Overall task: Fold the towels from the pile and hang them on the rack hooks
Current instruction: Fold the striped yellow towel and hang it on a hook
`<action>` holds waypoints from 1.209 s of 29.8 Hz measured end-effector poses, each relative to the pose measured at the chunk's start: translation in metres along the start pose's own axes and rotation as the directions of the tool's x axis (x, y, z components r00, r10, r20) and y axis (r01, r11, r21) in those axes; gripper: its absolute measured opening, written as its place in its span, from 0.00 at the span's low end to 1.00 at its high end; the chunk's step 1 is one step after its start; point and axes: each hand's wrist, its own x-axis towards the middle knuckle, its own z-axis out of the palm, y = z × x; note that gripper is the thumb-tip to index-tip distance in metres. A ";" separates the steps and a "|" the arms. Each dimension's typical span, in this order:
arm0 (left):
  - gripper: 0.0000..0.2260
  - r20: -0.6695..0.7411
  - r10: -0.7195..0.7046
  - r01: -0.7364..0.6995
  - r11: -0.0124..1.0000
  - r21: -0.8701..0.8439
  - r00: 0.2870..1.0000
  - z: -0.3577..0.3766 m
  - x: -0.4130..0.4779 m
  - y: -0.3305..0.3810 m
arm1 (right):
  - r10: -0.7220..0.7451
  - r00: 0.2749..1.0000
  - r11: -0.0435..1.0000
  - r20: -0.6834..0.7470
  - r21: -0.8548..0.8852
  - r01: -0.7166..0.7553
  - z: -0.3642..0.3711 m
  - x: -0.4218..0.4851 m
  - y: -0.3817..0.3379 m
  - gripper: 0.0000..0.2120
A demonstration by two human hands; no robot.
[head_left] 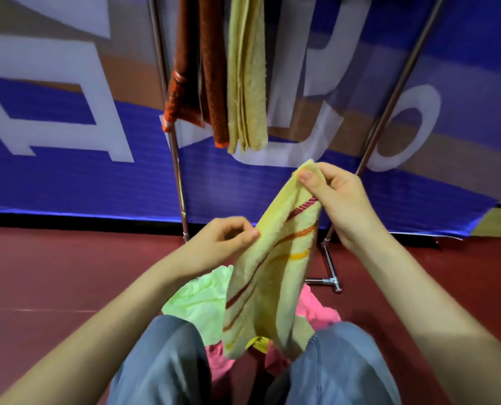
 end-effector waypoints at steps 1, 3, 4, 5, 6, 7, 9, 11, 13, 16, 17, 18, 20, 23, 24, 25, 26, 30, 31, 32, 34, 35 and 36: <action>0.10 0.039 -0.032 0.031 0.999 0.014 0.999 -0.001 -0.007 0.001 | -0.008 1.000 1.000 -0.022 0.014 0.008 -0.001 -0.001 -0.006 0.10; 0.12 0.105 -0.086 0.083 0.996 0.030 0.991 0.000 -0.021 0.000 | -0.010 0.998 0.999 -0.069 0.051 0.014 -0.005 -0.007 -0.016 0.10; 0.12 0.131 -0.122 0.119 0.992 0.026 0.984 -0.001 -0.027 -0.004 | 0.000 0.997 0.998 -0.084 0.065 0.006 -0.007 -0.008 -0.017 0.10; 0.12 0.140 -0.157 0.154 0.988 0.028 0.978 -0.001 -0.032 -0.006 | 0.006 0.995 0.997 -0.100 0.075 0.002 -0.010 -0.009 -0.019 0.10; 0.12 0.133 -0.181 0.180 0.983 0.019 0.974 -0.001 -0.037 -0.007 | 0.019 0.993 0.996 -0.118 0.087 -0.009 -0.012 -0.012 -0.022 0.10; 0.11 0.114 -0.197 0.197 0.980 0.008 0.974 0.000 -0.043 -0.005 | 0.027 0.990 0.996 -0.140 0.092 -0.014 -0.015 -0.014 -0.024 0.10; 0.11 0.068 -0.224 0.229 0.971 -0.070 0.972 0.003 -0.052 -0.005 | 0.057 0.980 0.993 -0.189 0.116 -0.035 -0.022 -0.017 -0.026 0.10; 0.09 0.027 -0.225 0.226 0.966 -0.124 0.974 0.009 -0.059 0.001 | 0.072 0.971 0.990 -0.227 0.133 -0.043 -0.029 -0.022 -0.033 0.09; 0.06 -0.023 -0.191 0.187 0.976 -0.114 0.981 0.017 -0.060 0.003 | 0.072 0.970 0.988 -0.232 0.147 -0.038 -0.032 -0.023 -0.038 0.09; 0.07 -0.045 -0.125 0.122 0.991 -0.057 0.991 0.034 -0.046 0.016 | 0.048 0.974 0.987 -0.220 0.159 -0.013 -0.026 -0.025 -0.048 0.09; 0.08 -0.041 -0.086 0.083 0.994 -0.069 0.995 0.041 -0.039 0.022 | 0.034 0.977 0.988 -0.211 0.157 0.000 -0.022 -0.024 -0.048 0.10; 0.08 -0.052 -0.040 0.037 0.997 -0.069 0.998 0.050 -0.031 0.030 | 0.026 0.979 0.988 -0.203 0.151 0.005 -0.020 -0.026 -0.052 0.10; 0.11 -0.111 0.043 -0.051 0.996 -0.068 0.993 0.063 -0.015 0.042 | 0.004 0.982 0.991 -0.190 0.130 0.021 -0.019 -0.029 -0.060 0.10; 0.15 -0.183 0.080 -0.090 0.995 -0.051 0.980 0.066 -0.001 0.049 | -0.006 0.984 0.995 -0.180 0.095 0.023 -0.019 -0.031 -0.065 0.10; 0.11 -0.188 0.101 -0.107 0.994 -0.023 0.977 0.065 0.004 0.052 | -0.008 0.985 0.995 -0.174 0.095 0.025 -0.021 -0.032 -0.069 0.09; 0.06 -0.186 0.125 -0.123 0.992 0.022 0.975 0.063 0.005 0.052 | -0.006 0.986 0.995 -0.166 0.099 0.023 -0.020 -0.032 -0.069 0.09; 0.06 -0.185 0.152 -0.141 0.988 0.067 0.971 0.061 0.006 0.054 | -0.005 0.986 0.995 -0.165 0.100 0.022 -0.021 -0.034 -0.071 0.09; 0.08 -0.086 0.084 -0.088 0.995 -0.044 0.993 0.058 0.007 0.054 | -0.017 0.986 0.991 -0.163 0.125 0.038 -0.026 -0.039 -0.073 0.08; 0.07 -0.047 0.055 -0.058 0.997 -0.059 0.997 0.058 0.005 0.051 | -0.018 0.986 0.989 -0.167 0.138 0.042 -0.027 -0.040 -0.072 0.08; 0.07 -0.014 0.023 -0.024 0.998 -0.059 1.000 0.058 0.002 0.046 | -0.015 0.985 0.987 -0.173 0.153 0.042 -0.027 -0.041 -0.070 0.08; 0.11 0.022 -0.012 0.013 0.999 -0.053 1.000 0.056 -0.007 0.035 | 0.001 0.980 0.982 -0.201 0.187 0.037 -0.028 -0.041 -0.067 0.08; 0.13 0.025 -0.020 0.021 0.999 -0.048 0.999 0.054 -0.012 0.032 | 0.007 0.975 0.978 -0.224 0.202 0.040 -0.031 -0.041 -0.066 0.08; 0.13 0.007 -0.032 0.032 0.999 -0.044 0.999 0.049 -0.018 0.027 | 0.015 0.969 0.974 -0.246 0.221 0.041 -0.034 -0.041 -0.064 0.09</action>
